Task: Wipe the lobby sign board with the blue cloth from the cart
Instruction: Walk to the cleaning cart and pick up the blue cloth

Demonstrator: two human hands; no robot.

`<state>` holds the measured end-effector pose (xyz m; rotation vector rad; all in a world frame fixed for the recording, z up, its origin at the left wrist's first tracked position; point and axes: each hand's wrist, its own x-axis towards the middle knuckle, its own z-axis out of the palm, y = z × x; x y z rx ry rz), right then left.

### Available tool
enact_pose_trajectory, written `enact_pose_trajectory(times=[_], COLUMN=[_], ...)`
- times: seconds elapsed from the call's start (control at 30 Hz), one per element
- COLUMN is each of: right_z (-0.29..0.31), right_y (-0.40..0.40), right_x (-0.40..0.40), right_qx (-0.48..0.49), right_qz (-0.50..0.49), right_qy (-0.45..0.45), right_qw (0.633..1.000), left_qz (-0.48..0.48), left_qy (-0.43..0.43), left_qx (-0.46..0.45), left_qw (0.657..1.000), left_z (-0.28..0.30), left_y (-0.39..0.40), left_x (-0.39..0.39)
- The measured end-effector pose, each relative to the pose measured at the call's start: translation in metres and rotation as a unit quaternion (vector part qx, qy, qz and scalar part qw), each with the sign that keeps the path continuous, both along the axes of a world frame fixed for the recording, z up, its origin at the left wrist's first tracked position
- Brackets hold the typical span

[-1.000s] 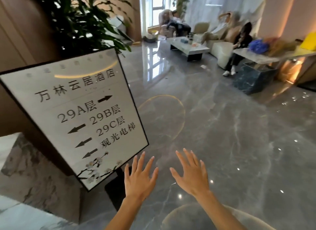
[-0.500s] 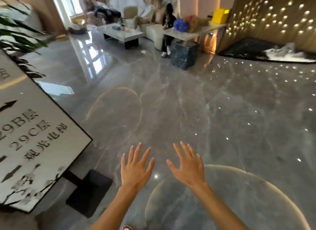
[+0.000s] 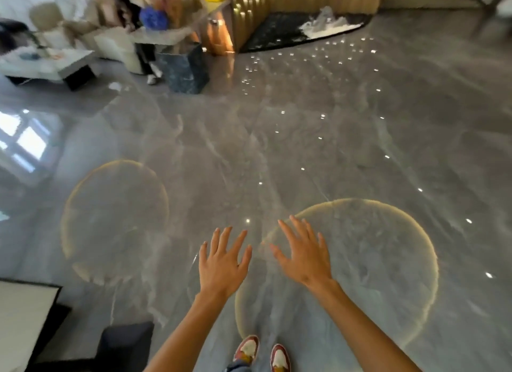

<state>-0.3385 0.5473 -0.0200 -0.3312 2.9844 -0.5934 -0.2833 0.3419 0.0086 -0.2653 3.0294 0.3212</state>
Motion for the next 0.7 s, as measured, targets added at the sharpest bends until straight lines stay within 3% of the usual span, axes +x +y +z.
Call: enact_pose_trajectory(times=[0.33, 0.7], right_z=[0.003, 0.014], right_y=[0.073, 0.104], right_x=[0.046, 0.156], right_qx=[0.028, 0.061], right_qz=[-0.219, -0.471], right_qy=[-0.015, -0.033], right_qw=[0.975, 0.879], left_qz=[-0.226, -0.461], left_qy=[0.002, 0.021], left_qx=[0.024, 0.022], left_qw=[0.974, 0.887], left_z=[-0.010, -0.025], left_y=[0.069, 0.152], left_x=[-0.055, -0.051])
